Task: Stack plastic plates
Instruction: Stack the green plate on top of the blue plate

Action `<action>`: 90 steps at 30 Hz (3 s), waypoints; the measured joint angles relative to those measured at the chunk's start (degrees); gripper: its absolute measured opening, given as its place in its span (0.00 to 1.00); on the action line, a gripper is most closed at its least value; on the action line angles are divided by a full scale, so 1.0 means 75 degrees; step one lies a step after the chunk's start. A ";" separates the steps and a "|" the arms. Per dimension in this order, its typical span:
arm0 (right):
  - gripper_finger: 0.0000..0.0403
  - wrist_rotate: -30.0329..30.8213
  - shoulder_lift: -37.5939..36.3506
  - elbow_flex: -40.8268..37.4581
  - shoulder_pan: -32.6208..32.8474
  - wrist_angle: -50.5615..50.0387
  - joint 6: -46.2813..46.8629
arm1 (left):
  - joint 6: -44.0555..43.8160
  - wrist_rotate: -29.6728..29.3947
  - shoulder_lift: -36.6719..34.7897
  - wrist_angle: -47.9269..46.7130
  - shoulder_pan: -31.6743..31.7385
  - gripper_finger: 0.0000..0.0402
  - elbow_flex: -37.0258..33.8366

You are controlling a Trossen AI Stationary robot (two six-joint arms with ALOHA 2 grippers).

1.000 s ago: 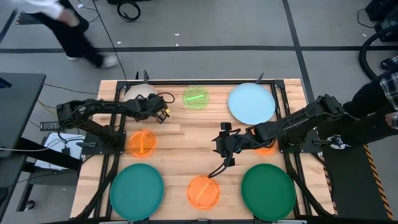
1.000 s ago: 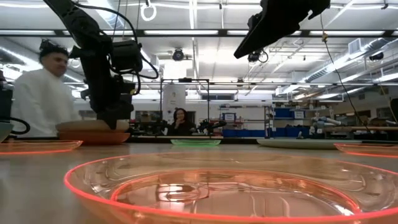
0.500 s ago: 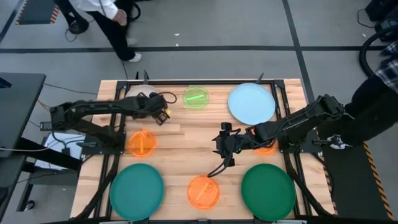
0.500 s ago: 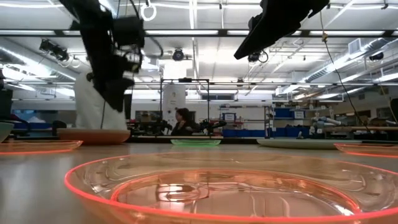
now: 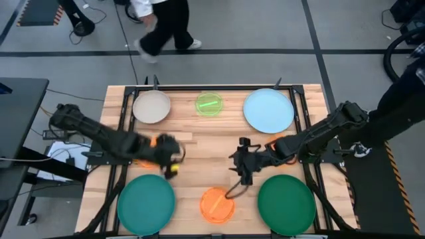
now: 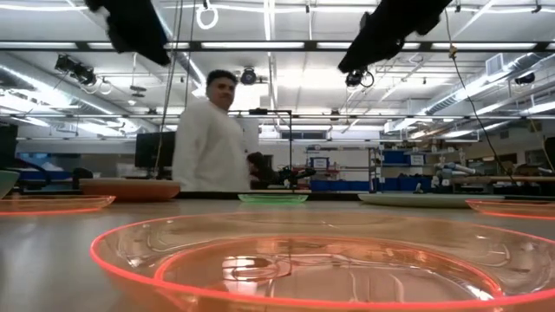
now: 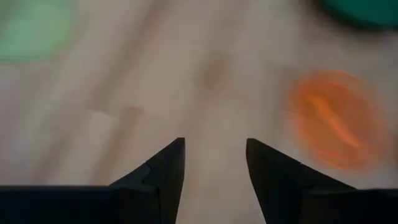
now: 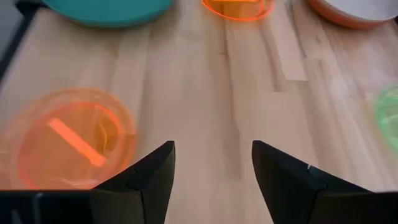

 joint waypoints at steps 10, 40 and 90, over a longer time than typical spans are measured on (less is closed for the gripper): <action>0.53 0.1877 0.0227 0.0000 0.2016 0.0770 0.2214 | -0.1531 -0.0329 0.1569 0.0379 -0.2542 0.44 0.1109; 0.50 -0.1902 0.6545 0.8672 0.3499 -0.7843 1.1134 | -0.4207 -0.1072 0.3518 -0.0203 -0.6255 0.44 0.2183; 0.03 -0.3369 0.6977 0.9261 0.3258 -0.9224 1.1382 | -0.1643 -0.1274 0.3167 0.0689 -0.6495 0.44 0.2198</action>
